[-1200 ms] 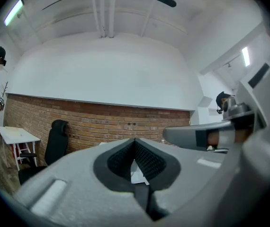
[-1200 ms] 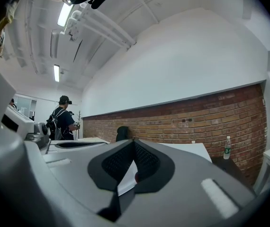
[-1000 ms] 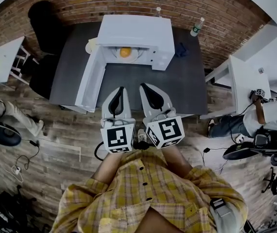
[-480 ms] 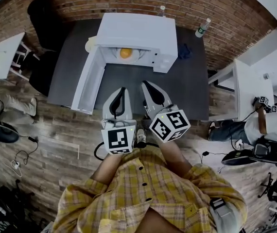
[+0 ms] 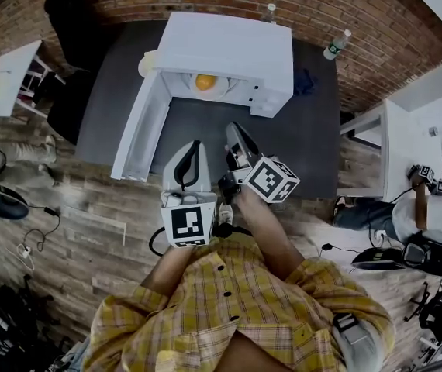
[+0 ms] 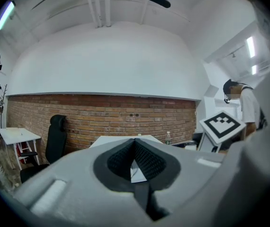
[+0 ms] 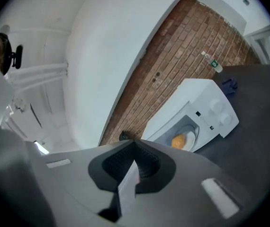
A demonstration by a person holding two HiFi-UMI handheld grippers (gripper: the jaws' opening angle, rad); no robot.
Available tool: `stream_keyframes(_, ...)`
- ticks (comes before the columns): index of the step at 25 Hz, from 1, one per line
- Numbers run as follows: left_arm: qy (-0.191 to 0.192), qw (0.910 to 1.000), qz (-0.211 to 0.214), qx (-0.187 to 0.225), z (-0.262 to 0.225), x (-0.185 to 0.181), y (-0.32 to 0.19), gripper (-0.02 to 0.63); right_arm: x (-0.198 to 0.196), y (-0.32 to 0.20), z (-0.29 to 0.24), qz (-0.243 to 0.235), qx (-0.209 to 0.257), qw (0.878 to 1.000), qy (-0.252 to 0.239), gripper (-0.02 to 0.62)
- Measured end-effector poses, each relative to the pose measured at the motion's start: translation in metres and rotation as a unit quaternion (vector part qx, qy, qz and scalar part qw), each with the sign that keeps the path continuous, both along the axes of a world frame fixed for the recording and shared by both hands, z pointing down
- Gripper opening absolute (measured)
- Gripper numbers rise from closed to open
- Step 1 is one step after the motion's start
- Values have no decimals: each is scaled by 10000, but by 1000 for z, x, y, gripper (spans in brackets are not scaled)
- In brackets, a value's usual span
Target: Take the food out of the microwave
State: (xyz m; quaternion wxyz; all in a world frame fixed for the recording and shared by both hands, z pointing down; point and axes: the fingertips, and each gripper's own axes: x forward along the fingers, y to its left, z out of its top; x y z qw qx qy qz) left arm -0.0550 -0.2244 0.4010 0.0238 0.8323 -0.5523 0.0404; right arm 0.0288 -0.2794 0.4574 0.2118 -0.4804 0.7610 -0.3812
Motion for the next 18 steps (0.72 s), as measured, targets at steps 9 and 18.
stream_keyframes(9, -73, 9999, -42, -104, 12, 10, -9, -2, 12, -59, 86, 140, -843, 9897, -1152, -3)
stream_keyframes(18, -159, 9995, -40, -273, 26, 12, -14, -1, 8, -106, 169, 176, -1683, 9578, -2325, 63)
